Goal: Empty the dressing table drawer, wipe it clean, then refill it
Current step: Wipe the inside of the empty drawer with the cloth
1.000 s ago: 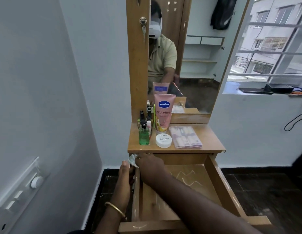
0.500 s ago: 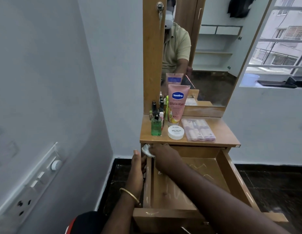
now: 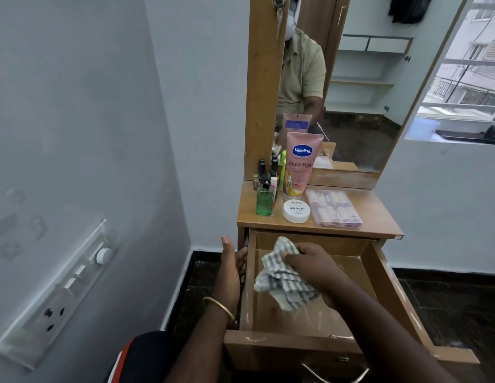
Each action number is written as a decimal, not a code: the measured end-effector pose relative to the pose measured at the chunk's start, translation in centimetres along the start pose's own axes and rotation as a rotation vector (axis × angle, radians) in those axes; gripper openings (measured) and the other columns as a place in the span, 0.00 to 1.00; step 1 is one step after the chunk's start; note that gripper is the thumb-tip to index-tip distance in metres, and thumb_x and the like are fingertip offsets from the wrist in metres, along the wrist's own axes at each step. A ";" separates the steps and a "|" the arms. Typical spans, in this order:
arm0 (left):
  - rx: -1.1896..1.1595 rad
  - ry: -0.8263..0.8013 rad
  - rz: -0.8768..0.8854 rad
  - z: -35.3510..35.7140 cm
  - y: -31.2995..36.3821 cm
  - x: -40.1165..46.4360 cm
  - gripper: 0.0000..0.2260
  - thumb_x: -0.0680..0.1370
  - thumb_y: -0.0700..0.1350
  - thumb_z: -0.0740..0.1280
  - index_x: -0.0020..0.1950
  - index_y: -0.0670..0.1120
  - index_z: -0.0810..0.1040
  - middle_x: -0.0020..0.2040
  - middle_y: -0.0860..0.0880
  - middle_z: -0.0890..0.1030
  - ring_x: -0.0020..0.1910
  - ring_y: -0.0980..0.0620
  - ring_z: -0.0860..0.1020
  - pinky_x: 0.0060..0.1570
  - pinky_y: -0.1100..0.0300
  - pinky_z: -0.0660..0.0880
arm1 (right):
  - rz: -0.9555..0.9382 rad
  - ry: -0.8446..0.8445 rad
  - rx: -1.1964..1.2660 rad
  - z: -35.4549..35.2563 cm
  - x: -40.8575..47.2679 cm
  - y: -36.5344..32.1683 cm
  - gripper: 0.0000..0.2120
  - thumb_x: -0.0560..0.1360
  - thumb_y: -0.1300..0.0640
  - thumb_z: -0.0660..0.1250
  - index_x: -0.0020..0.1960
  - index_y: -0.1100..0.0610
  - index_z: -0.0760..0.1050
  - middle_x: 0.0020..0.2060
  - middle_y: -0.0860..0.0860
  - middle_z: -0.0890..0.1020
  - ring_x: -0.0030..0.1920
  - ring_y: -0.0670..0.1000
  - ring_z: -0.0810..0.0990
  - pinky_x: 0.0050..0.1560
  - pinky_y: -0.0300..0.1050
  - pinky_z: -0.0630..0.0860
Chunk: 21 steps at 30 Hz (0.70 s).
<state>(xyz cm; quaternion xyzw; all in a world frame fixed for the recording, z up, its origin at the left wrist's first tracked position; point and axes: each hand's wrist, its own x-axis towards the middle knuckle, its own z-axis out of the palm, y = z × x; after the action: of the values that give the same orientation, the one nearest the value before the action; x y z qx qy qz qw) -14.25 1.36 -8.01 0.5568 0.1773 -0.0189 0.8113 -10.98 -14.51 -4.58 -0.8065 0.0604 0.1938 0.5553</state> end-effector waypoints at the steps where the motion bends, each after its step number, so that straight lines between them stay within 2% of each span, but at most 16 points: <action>1: -0.012 0.011 0.005 -0.1 -0.1 0.3 0.39 0.74 0.69 0.46 0.75 0.43 0.65 0.67 0.43 0.76 0.67 0.43 0.73 0.72 0.42 0.64 | -0.012 0.056 -0.038 0.1 0.4 0.5 0.08 0.78 0.54 0.68 0.55 0.56 0.79 0.44 0.52 0.86 0.43 0.52 0.86 0.46 0.51 0.83; 4: -0.031 0.029 0.021 0.0 0.1 0.4 0.41 0.73 0.70 0.46 0.78 0.45 0.58 0.70 0.43 0.74 0.68 0.44 0.73 0.73 0.43 0.62 | -0.240 0.287 -0.379 1.4 1.0 0.5 0.11 0.75 0.50 0.71 0.56 0.51 0.79 0.47 0.46 0.83 0.41 0.45 0.81 0.39 0.44 0.79; 6: -0.046 0.018 0.033 -0.2 0.0 0.5 0.40 0.71 0.71 0.47 0.77 0.49 0.61 0.67 0.44 0.77 0.66 0.46 0.75 0.73 0.44 0.63 | -0.397 0.369 -0.671 2.7 1.1 -0.3 0.12 0.76 0.50 0.69 0.58 0.50 0.78 0.50 0.46 0.80 0.43 0.46 0.79 0.38 0.43 0.77; 7: -0.060 0.023 0.045 -0.3 0.0 0.4 0.34 0.74 0.69 0.46 0.72 0.52 0.67 0.63 0.46 0.80 0.62 0.48 0.77 0.72 0.45 0.65 | -0.470 0.382 -0.810 3.6 1.3 -0.8 0.12 0.77 0.51 0.66 0.59 0.51 0.78 0.52 0.48 0.79 0.46 0.48 0.79 0.39 0.44 0.76; 8: -0.068 0.019 0.050 -0.3 -0.1 0.5 0.26 0.77 0.67 0.44 0.62 0.54 0.72 0.55 0.50 0.83 0.56 0.52 0.80 0.69 0.48 0.68 | -0.537 0.376 -0.930 4.4 1.6 -1.2 0.11 0.77 0.53 0.64 0.59 0.53 0.77 0.54 0.49 0.78 0.49 0.50 0.78 0.41 0.45 0.76; 9: -0.066 0.014 0.040 -0.3 -0.4 0.7 0.22 0.80 0.63 0.43 0.53 0.55 0.73 0.45 0.54 0.85 0.48 0.57 0.82 0.62 0.53 0.73 | -0.593 0.351 -1.026 5.1 1.9 -1.7 0.11 0.78 0.55 0.63 0.59 0.54 0.77 0.55 0.51 0.77 0.50 0.52 0.78 0.42 0.47 0.77; 11: -0.026 0.024 0.023 -0.1 -0.4 0.5 0.22 0.82 0.60 0.42 0.44 0.54 0.72 0.31 0.60 0.83 0.33 0.65 0.81 0.43 0.65 0.76 | -0.656 0.256 -1.159 6.3 2.6 -2.1 0.11 0.79 0.59 0.63 0.60 0.57 0.76 0.58 0.54 0.76 0.53 0.55 0.78 0.45 0.51 0.80; 13: -0.024 0.019 0.027 -0.3 -0.7 0.8 0.23 0.82 0.59 0.41 0.44 0.54 0.73 0.29 0.59 0.83 0.31 0.66 0.81 0.32 0.71 0.76 | -0.648 0.121 -1.225 7.1 3.4 -1.9 0.12 0.78 0.62 0.64 0.61 0.58 0.76 0.60 0.55 0.74 0.56 0.55 0.76 0.48 0.52 0.80; 15: -0.060 0.003 0.023 -0.4 -0.6 0.9 0.25 0.82 0.60 0.41 0.45 0.53 0.74 0.31 0.57 0.84 0.33 0.63 0.82 0.30 0.70 0.76 | -0.609 0.035 -1.192 7.1 3.4 -1.4 0.13 0.78 0.62 0.65 0.62 0.58 0.76 0.62 0.55 0.72 0.57 0.54 0.75 0.52 0.49 0.79; 17: -0.069 -0.017 0.008 -0.5 -0.4 1.0 0.25 0.82 0.60 0.41 0.44 0.51 0.74 0.29 0.55 0.83 0.29 0.62 0.82 0.28 0.69 0.76 | -0.551 -0.040 -1.135 6.4 2.5 -1.1 0.17 0.77 0.60 0.65 0.66 0.55 0.75 0.66 0.55 0.70 0.60 0.54 0.73 0.58 0.45 0.75; 19: -0.084 -0.053 -0.012 -0.2 0.2 0.9 0.26 0.82 0.59 0.40 0.49 0.49 0.74 0.30 0.54 0.84 0.28 0.63 0.81 0.29 0.70 0.76 | -0.489 -0.135 -1.117 5.6 1.3 -0.9 0.21 0.78 0.59 0.65 0.71 0.53 0.72 0.69 0.54 0.66 0.64 0.55 0.71 0.62 0.45 0.72; 21: -0.102 -0.054 -0.018 -0.3 0.1 1.1 0.28 0.82 0.60 0.41 0.58 0.43 0.74 0.38 0.50 0.86 0.33 0.61 0.81 0.36 0.70 0.75 | -0.469 -0.141 -1.100 5.4 0.7 -0.9 0.22 0.78 0.59 0.64 0.72 0.51 0.70 0.73 0.52 0.63 0.67 0.55 0.69 0.64 0.48 0.72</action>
<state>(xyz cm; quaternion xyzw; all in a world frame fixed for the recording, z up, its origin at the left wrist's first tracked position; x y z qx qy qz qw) -13.30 1.90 -8.36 0.5123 0.1612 -0.0323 0.8429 -11.36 -9.14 -5.77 -0.9524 -0.2653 0.1222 0.0872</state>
